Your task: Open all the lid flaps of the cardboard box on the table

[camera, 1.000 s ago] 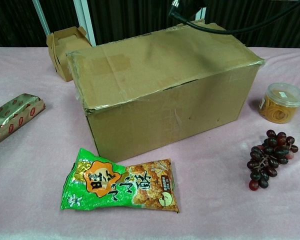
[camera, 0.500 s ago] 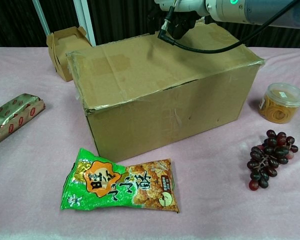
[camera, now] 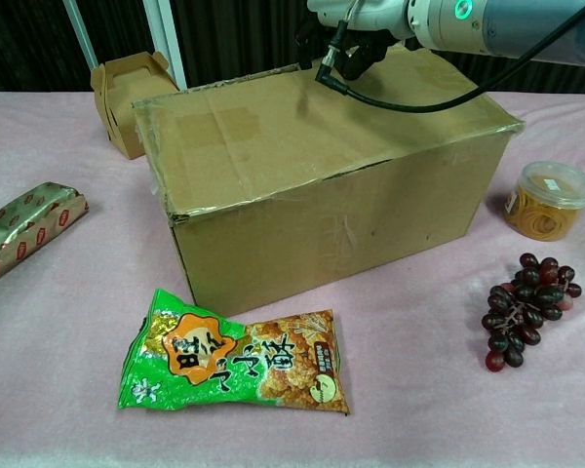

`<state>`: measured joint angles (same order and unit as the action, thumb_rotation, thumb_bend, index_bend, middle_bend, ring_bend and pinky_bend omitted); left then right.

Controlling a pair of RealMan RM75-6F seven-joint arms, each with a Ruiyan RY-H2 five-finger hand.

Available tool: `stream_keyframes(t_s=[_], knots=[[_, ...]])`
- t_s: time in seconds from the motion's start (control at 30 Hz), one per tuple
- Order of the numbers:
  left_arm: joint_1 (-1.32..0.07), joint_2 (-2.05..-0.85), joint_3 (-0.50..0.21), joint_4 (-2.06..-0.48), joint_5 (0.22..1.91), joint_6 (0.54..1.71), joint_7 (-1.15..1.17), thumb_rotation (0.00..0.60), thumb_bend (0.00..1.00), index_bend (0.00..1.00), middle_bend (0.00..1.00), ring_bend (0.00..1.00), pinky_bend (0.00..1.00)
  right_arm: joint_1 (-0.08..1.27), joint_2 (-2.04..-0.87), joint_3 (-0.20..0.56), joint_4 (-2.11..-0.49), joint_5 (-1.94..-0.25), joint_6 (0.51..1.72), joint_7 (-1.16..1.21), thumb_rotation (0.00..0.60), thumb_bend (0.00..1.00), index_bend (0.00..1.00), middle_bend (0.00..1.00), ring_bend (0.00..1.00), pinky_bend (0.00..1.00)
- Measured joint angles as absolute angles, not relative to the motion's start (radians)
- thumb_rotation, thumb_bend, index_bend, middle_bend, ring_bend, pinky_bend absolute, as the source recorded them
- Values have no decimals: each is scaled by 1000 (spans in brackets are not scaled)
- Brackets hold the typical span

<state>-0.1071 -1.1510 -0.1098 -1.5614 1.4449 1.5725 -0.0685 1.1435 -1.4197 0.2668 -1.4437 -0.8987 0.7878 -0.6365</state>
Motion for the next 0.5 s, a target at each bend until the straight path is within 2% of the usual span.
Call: stream_keyframes(t_s=[0.5], knots=[[-105,-1148,-113,-1566,1452,1570,-72,600,225,29,65,10,12,1139,-1322,248,-1568,-914,844,-680,600,1000,575,513,281,258]])
